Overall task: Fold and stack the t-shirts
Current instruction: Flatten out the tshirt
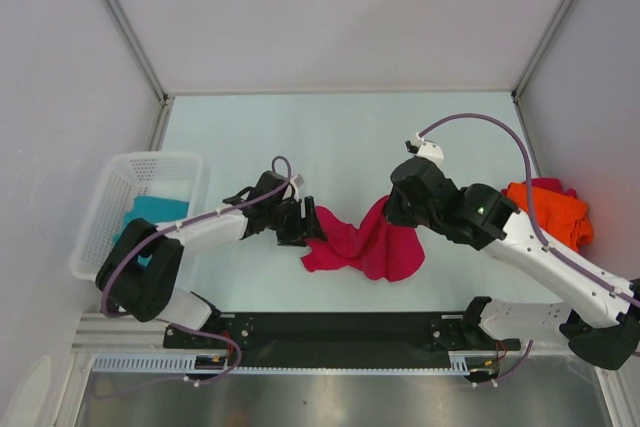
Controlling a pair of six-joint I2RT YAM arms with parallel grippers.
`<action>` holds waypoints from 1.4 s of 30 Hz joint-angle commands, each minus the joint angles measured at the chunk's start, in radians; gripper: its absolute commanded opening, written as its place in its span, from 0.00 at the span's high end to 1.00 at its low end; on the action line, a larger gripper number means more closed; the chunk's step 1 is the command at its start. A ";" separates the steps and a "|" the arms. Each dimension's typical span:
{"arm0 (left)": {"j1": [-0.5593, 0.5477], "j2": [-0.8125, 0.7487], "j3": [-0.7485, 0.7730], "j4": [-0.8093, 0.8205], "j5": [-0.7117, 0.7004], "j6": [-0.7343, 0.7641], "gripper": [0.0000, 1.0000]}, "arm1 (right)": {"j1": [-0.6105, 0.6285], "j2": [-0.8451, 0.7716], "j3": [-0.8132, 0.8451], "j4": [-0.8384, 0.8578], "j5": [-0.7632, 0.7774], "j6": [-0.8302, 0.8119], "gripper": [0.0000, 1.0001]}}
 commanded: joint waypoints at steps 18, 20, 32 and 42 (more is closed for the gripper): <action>-0.029 -0.071 -0.037 0.035 -0.043 -0.047 0.29 | -0.021 -0.006 -0.020 0.057 -0.019 -0.014 1.00; -0.037 -0.065 -0.054 0.053 -0.046 -0.055 0.29 | -0.021 0.000 -0.021 0.063 -0.024 -0.017 1.00; -0.057 0.001 -0.037 0.095 -0.034 -0.064 0.93 | -0.025 0.006 -0.020 0.062 -0.030 -0.018 1.00; -0.057 -0.048 0.007 0.028 -0.068 -0.040 1.00 | -0.028 0.009 -0.018 0.062 -0.030 -0.020 1.00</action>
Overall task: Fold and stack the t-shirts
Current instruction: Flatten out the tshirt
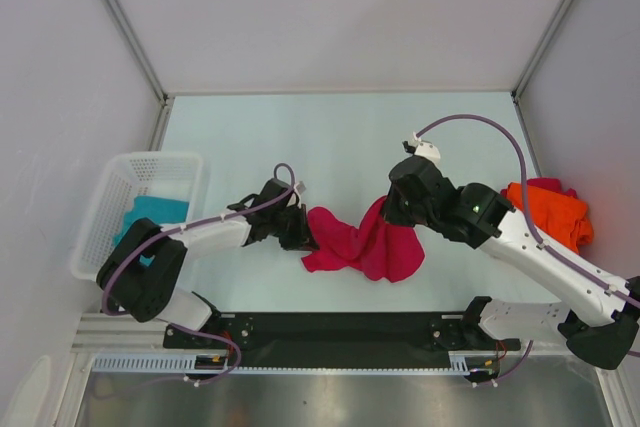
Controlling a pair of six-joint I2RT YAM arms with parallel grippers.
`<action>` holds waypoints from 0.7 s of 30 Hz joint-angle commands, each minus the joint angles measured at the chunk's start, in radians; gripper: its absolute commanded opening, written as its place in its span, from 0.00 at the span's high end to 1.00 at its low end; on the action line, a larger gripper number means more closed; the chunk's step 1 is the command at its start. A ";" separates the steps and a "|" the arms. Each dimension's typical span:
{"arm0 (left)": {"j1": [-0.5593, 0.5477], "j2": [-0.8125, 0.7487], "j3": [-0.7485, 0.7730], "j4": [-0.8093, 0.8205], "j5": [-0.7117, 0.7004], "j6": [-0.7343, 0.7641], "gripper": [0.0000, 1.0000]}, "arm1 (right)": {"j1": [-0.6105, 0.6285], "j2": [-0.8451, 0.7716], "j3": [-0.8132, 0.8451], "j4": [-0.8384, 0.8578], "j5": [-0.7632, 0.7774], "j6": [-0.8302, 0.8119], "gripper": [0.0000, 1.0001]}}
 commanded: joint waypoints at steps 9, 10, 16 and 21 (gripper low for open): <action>0.022 -0.114 0.356 -0.293 -0.099 0.125 1.00 | -0.008 -0.026 0.003 0.020 0.013 -0.011 1.00; 0.029 -0.125 0.415 -0.312 -0.099 0.135 1.00 | -0.008 -0.029 0.002 0.017 0.014 -0.011 1.00; 0.118 -0.180 0.593 -0.460 -0.102 0.194 1.00 | -0.028 -0.068 -0.018 0.003 0.020 -0.008 1.00; 0.236 -0.269 0.636 -0.557 -0.102 0.230 1.00 | -0.055 -0.095 -0.035 -0.003 0.014 -0.014 1.00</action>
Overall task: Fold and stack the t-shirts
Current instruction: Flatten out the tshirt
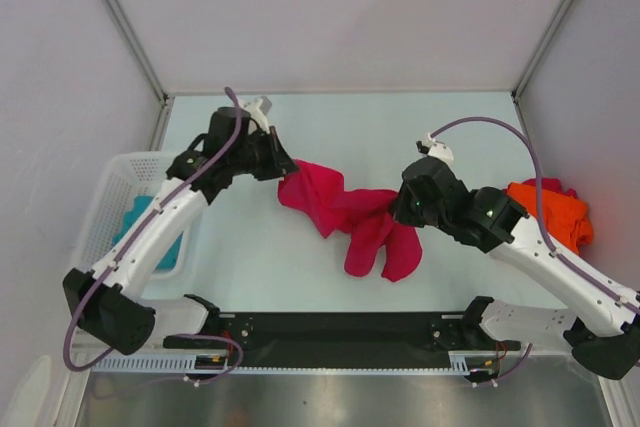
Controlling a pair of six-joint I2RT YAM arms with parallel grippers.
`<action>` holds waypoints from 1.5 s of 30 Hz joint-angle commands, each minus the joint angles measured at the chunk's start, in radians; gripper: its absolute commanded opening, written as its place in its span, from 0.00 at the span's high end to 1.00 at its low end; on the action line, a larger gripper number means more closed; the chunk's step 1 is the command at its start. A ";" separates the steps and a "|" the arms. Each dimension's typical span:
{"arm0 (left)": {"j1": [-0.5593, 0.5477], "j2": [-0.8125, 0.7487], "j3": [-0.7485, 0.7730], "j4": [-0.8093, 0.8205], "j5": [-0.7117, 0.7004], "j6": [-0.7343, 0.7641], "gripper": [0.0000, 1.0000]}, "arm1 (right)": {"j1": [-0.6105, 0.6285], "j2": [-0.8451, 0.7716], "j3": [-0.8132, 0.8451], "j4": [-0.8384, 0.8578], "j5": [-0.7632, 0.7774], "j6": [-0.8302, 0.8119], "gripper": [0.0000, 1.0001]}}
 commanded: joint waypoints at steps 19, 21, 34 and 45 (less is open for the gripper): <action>0.282 0.033 -0.121 0.022 0.043 0.053 1.00 | -0.064 -0.021 -0.027 0.007 0.002 -0.040 1.00; 0.283 0.095 -0.091 0.056 0.046 0.042 1.00 | -0.073 -0.008 -0.021 0.004 0.003 -0.052 1.00; 0.294 0.702 0.705 -0.113 -0.006 0.025 1.00 | -0.501 0.326 0.220 0.100 -0.210 -0.354 0.99; 0.317 0.822 0.734 -0.113 0.058 0.048 0.47 | -0.633 0.653 0.300 0.174 -0.342 -0.388 0.35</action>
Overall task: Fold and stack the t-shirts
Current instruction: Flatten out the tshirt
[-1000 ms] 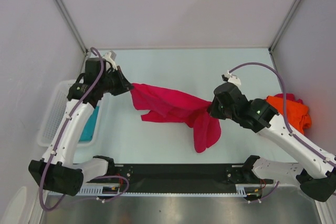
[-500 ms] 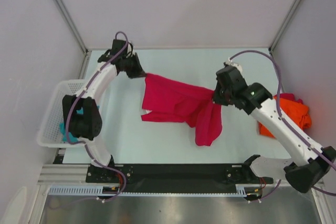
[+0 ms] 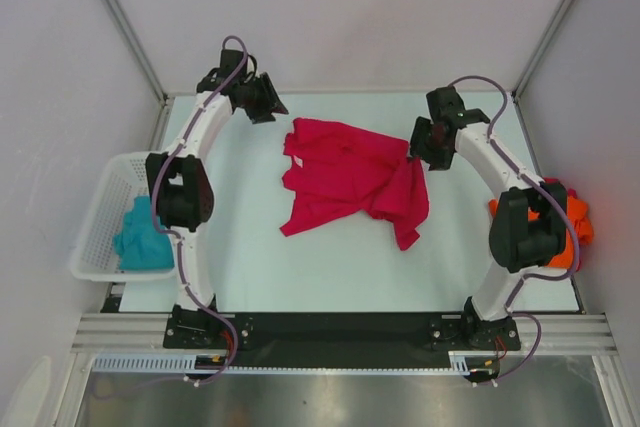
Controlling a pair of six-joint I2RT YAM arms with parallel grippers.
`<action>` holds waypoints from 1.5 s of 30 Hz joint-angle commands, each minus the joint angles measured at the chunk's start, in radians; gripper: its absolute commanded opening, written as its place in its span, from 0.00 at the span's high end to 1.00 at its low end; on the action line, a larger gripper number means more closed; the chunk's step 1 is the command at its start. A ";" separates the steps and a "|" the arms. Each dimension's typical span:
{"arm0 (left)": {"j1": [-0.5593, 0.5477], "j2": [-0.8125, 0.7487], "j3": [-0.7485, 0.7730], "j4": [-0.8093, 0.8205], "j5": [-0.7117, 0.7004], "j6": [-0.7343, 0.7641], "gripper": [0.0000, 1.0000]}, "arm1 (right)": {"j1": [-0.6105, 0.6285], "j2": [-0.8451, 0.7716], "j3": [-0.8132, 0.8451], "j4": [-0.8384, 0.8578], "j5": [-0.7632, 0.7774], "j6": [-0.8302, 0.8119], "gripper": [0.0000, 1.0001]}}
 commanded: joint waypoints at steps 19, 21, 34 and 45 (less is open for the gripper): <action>-0.059 -0.209 -0.622 0.245 -0.017 0.002 0.39 | 0.202 -0.209 -0.299 0.138 -0.013 0.088 0.30; -0.065 -0.195 -0.625 0.256 -0.020 -0.002 0.39 | 0.202 -0.215 -0.326 0.146 -0.013 0.091 0.30; -0.092 -0.126 -0.614 0.304 -0.006 -0.037 0.41 | 0.202 -0.197 -0.376 0.189 -0.039 0.077 0.43; -0.113 -0.126 -0.581 0.314 0.042 -0.057 1.00 | 0.182 -0.258 -0.356 0.161 -0.039 0.045 1.00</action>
